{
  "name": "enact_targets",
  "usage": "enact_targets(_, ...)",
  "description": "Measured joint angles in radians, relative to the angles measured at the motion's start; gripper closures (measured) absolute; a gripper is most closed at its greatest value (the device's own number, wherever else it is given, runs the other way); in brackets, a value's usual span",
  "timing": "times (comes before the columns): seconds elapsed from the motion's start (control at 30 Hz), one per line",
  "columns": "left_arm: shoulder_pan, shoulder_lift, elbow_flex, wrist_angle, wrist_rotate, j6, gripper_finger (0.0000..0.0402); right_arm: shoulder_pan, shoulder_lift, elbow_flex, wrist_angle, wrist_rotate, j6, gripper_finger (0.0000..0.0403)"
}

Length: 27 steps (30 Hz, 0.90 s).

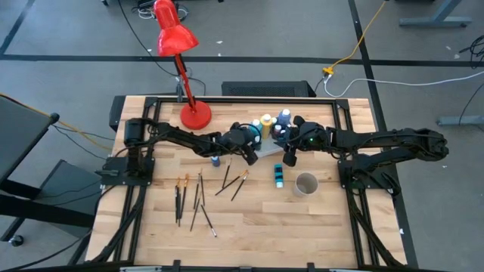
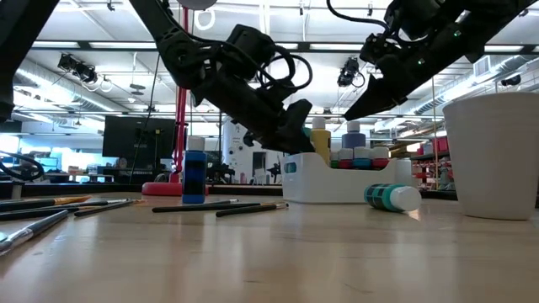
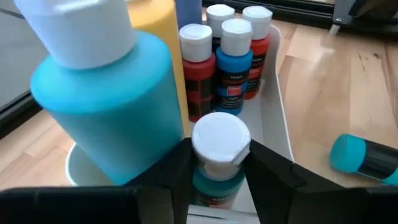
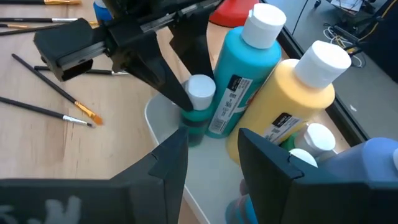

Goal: Pick & Place Paint Supplies
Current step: Put the blue matte acrylic craft paint into the white bin

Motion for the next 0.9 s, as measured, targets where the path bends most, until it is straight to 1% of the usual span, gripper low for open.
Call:
enact_targets(0.1, 0.0, -0.002, 0.0, 0.002, 0.006, 0.03, 0.0265, 0.0, 0.0, 0.0, 0.002, 0.0, 0.0, 0.0259)
enact_targets(0.23, 0.0, -0.002, 0.0, 0.001, 0.048, 0.05, 0.0263, 0.0, 0.0, 0.0, 0.002, 0.0, 0.0, 0.0259)
enact_targets(0.57, 0.0, -0.015, 0.0, -0.006, 0.038, 0.052, 0.0211, 0.0, 0.0, 0.0, 0.015, 0.0, 0.0, 0.0259)
enact_targets(0.67, -0.005, -0.062, 0.001, -0.015, 0.037, 0.062, 0.0204, 0.0, 0.0, 0.0, 0.014, 0.0, 0.0, 0.0259)
enact_targets(0.77, -0.017, -0.145, 0.001, -0.075, 0.042, 0.102, 0.0205, 0.0, 0.0, 0.0, 0.013, 0.0, 0.0, 0.0259)
enact_targets(0.9, -0.045, -0.29, 0.002, -0.204, 0.044, 0.177, 0.0214, 0.0, 0.0, 0.0, 0.02, -0.001, 0.0, 0.0259)
